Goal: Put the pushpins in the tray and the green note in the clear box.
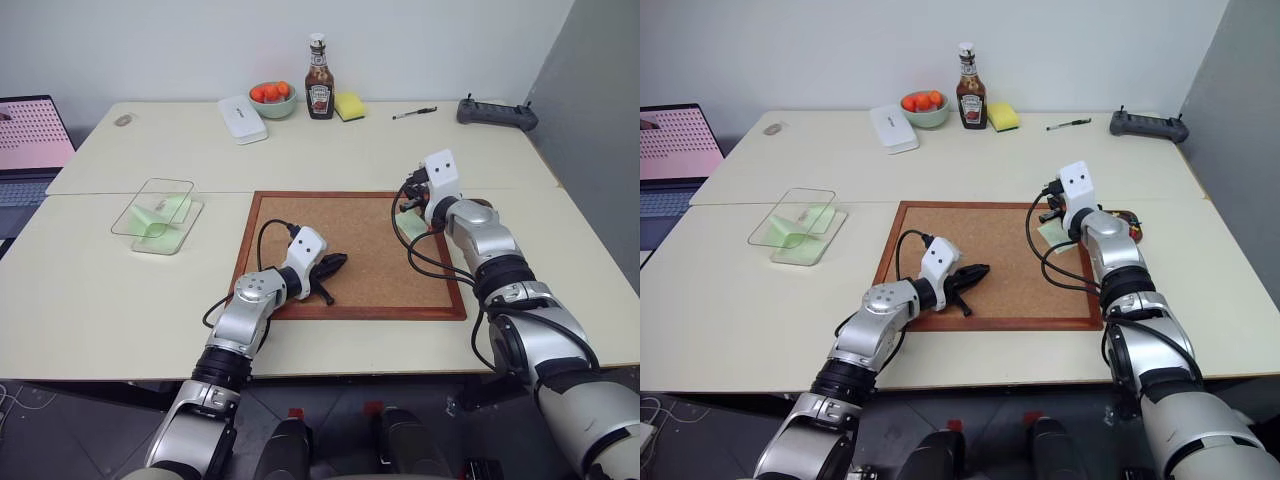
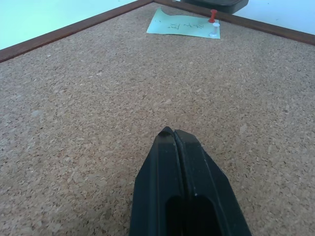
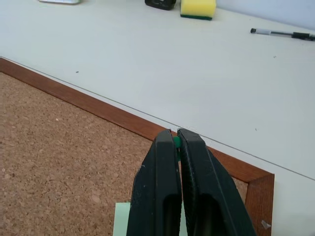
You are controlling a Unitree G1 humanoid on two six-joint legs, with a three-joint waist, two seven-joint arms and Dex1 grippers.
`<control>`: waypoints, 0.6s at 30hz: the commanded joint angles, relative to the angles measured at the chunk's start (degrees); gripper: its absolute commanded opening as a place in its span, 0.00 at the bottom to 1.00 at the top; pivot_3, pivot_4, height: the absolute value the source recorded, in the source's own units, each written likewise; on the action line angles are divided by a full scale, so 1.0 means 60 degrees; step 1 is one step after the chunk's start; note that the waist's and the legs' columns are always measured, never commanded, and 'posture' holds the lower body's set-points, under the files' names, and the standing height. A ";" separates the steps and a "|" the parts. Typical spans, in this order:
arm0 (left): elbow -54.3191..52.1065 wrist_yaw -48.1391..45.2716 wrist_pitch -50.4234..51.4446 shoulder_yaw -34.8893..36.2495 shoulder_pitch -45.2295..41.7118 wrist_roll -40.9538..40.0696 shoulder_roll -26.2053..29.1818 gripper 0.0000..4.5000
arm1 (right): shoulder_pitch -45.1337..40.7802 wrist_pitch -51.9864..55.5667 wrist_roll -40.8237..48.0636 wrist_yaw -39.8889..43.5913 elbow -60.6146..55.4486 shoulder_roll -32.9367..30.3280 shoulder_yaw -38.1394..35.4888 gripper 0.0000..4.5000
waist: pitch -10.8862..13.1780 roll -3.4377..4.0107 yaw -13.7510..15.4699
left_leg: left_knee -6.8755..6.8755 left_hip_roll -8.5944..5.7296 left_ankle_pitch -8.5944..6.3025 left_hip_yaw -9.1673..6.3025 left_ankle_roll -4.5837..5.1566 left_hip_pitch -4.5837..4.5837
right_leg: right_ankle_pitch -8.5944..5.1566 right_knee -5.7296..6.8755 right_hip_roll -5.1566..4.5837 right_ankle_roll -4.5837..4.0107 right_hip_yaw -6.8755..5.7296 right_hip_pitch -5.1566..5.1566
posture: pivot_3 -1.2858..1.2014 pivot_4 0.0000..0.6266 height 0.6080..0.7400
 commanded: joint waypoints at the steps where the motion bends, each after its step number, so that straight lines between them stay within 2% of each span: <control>1: 0.0247 -0.0146 0.0278 -0.0412 0.0397 0.0127 -0.0085 0.00 | 0.0191 0.0180 0.0208 -0.0068 -0.1232 -0.0464 -0.0376 0.02 | 0.0000 0.0000 0.0009 | 0.0000 0.0000 0.0000 0.0000 0.0000 0.0000 | 0.0000 0.0000 0.0000 0.0000 0.0000 0.0000 | 0.52 0.24 1.00; 10: 0.0275 -0.0174 0.0108 -0.0489 0.0364 0.0220 -0.0060 0.00 | 0.1656 0.0179 -0.0604 -0.0221 -0.2518 -0.2349 -0.0202 0.02 | -0.0008 0.0013 0.0093 | -0.0001 -0.0004 -0.0001 0.0003 0.0001 -0.0001 | -0.0002 -0.0008 -0.0004 0.0000 0.0001 0.0001 | 0.52 0.24 1.00; 18: 0.0393 -0.0130 -0.0012 -0.0532 0.0241 0.0309 -0.0119 0.00 | 0.2229 -0.0027 -0.1309 0.0085 -0.1839 -0.2750 0.0461 0.02 | -0.0022 0.0037 0.0082 | 0.0003 -0.0005 0.0000 0.0015 0.0001 0.0010 | -0.0001 -0.0006 -0.0002 0.0004 0.0011 0.0009 | 0.52 0.24 1.00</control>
